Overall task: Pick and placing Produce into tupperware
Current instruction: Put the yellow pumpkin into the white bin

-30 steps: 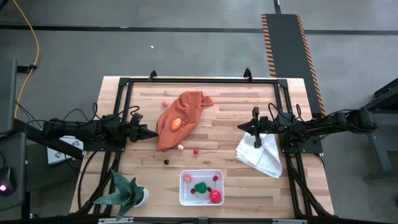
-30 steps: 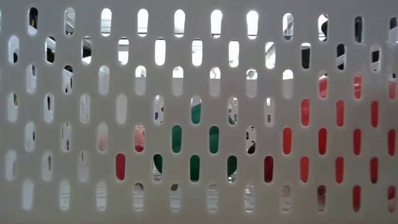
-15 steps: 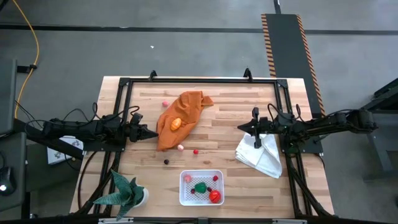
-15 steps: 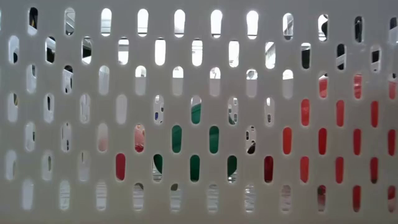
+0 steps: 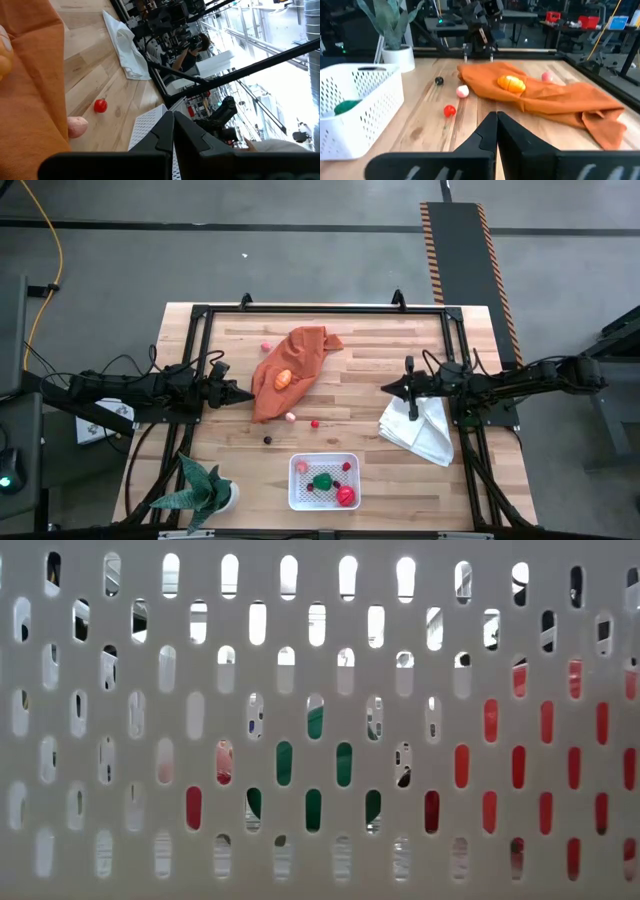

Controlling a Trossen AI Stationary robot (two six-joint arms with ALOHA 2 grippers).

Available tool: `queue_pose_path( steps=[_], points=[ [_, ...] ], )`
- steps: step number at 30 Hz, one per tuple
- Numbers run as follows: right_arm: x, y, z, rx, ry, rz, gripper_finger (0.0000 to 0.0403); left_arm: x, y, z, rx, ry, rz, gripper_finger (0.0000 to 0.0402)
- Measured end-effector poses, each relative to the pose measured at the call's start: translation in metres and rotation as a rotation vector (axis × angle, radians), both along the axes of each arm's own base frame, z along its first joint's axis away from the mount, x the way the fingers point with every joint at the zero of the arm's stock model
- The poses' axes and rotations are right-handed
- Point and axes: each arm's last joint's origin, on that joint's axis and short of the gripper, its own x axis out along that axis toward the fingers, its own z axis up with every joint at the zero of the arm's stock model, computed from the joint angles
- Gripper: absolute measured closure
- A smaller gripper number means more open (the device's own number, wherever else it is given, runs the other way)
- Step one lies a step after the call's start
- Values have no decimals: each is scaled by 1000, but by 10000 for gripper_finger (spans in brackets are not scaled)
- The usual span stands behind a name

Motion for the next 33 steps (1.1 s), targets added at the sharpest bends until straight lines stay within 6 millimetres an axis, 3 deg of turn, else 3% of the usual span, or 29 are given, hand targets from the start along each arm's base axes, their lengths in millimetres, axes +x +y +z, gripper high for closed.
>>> queue_pose_path(
  steps=[15,23,33],
  points=[
    [-2,0,-11,57,113,-18,402,0,0,0,0,0,0,401],
    [-1,-1,5,69,-43,-39,402,0,0,0,0,0,0,401],
    [-12,0,15,83,-93,-34,402,0,0,0,0,0,0,401]
  ],
)
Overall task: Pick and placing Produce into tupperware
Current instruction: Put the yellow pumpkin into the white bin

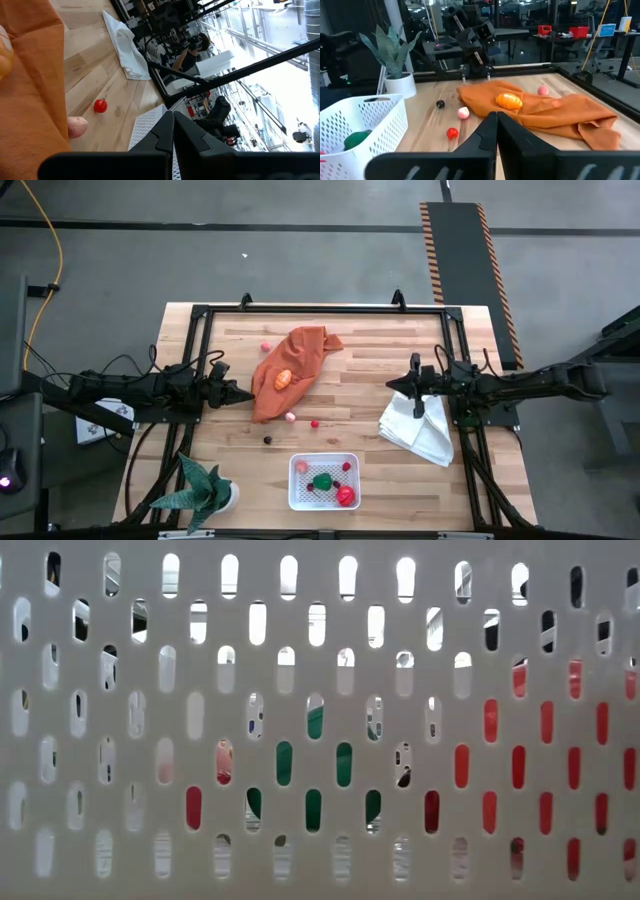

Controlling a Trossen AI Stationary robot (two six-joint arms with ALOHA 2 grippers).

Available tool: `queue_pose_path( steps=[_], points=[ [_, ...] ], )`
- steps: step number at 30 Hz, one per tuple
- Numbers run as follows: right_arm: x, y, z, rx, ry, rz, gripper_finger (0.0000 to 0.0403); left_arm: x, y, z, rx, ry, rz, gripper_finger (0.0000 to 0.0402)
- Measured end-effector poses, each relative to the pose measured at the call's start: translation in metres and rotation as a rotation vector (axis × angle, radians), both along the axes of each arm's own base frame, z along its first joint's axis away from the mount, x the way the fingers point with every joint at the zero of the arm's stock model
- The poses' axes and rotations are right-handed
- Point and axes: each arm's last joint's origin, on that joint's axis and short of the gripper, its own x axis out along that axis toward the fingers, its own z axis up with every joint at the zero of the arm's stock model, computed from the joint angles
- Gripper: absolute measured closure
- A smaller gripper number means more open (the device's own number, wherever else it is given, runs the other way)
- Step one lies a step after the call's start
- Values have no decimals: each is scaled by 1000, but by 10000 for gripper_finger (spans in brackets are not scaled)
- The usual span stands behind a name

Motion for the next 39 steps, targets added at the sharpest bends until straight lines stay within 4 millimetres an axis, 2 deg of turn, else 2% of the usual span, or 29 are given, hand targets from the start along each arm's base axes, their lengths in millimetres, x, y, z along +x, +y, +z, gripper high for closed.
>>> queue_pose_path(
  steps=[9,29,39],
  points=[
    [-12,3,-7,3,102,42,402,0,0,0,0,0,0,401],
    [-23,-3,2,-16,17,-18,402,0,0,0,0,0,0,401],
    [-26,-2,-5,-9,90,-16,402,0,0,0,0,0,0,401]
  ],
)
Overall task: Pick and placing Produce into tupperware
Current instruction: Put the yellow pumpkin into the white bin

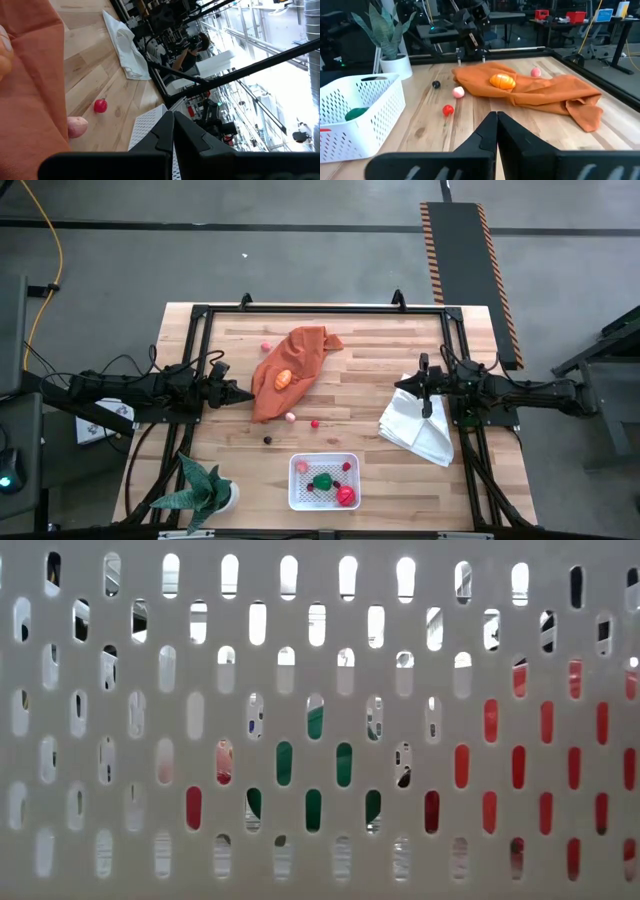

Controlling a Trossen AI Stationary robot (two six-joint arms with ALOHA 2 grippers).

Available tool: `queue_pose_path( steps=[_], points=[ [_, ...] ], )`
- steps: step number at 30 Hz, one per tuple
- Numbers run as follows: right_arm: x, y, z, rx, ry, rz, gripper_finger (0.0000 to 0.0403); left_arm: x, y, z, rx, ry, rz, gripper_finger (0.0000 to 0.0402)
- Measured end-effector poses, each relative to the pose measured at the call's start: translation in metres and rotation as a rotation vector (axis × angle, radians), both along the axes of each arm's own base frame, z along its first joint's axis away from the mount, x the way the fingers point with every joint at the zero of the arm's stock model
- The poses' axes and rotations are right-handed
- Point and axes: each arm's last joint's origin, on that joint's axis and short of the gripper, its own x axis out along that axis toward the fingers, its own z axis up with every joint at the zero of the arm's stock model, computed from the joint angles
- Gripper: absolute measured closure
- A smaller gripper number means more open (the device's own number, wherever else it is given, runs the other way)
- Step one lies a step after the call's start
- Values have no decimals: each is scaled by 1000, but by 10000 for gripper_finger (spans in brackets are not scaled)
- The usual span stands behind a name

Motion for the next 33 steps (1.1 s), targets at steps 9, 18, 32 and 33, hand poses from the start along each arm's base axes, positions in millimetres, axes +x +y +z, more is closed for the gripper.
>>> queue_pose_path(
  steps=[9,18,32,33],
  points=[
    [0,0,0,3,-1,0,402,0,0,0,0,0,0,401],
    [0,0,0,0,0,0,402,0,0,0,0,0,0,401],
    [0,0,0,0,0,-1,402,0,1,0,-26,-2,29,401],
    [0,0,0,1,0,-1,402,0,1,0,-32,-3,32,401]
  ],
)
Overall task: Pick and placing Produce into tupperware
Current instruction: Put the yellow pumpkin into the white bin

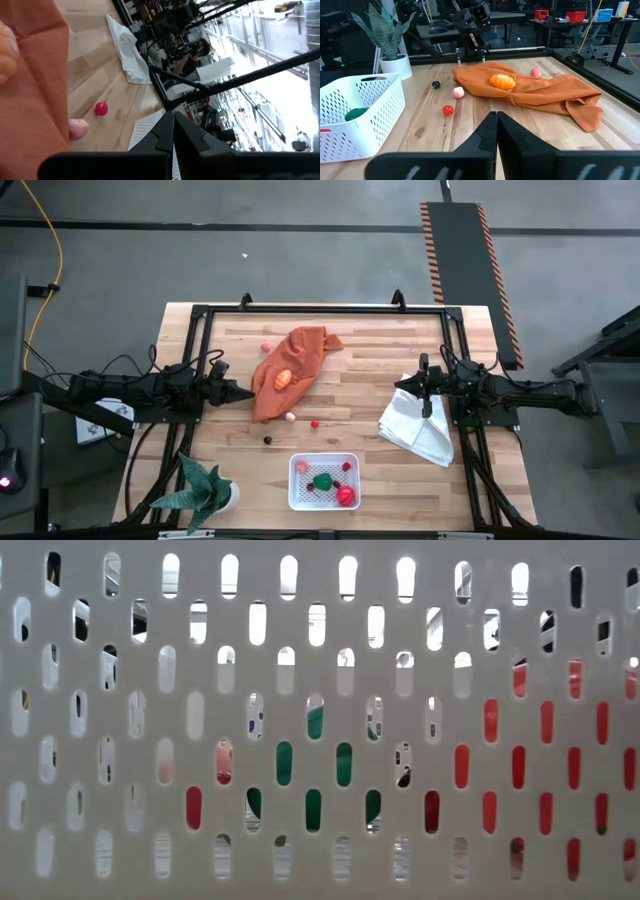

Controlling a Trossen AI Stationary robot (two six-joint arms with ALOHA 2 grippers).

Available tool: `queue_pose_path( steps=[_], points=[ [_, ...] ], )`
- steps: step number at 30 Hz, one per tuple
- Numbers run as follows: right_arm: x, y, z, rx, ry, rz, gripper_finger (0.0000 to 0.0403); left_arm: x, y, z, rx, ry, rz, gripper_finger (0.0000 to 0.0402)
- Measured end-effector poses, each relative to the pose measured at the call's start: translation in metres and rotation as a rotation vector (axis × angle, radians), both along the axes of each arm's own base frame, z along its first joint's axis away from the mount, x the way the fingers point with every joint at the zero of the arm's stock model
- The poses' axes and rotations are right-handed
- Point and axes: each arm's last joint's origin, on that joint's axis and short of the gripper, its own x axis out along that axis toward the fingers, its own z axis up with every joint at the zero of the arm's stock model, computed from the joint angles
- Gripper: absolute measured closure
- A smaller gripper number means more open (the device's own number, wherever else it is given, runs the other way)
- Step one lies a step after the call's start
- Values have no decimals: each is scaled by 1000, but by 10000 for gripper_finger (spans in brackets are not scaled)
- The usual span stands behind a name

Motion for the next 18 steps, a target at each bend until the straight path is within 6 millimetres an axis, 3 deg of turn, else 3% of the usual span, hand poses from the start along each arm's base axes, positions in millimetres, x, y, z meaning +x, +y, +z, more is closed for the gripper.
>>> queue_pose_path(
  steps=[13,18],
  points=[
    [0,0,0,0,0,0,402,0,2,0,26,6,63,401],
    [0,0,0,0,0,0,402,0,3,4,-77,-52,99,401]
  ],
)
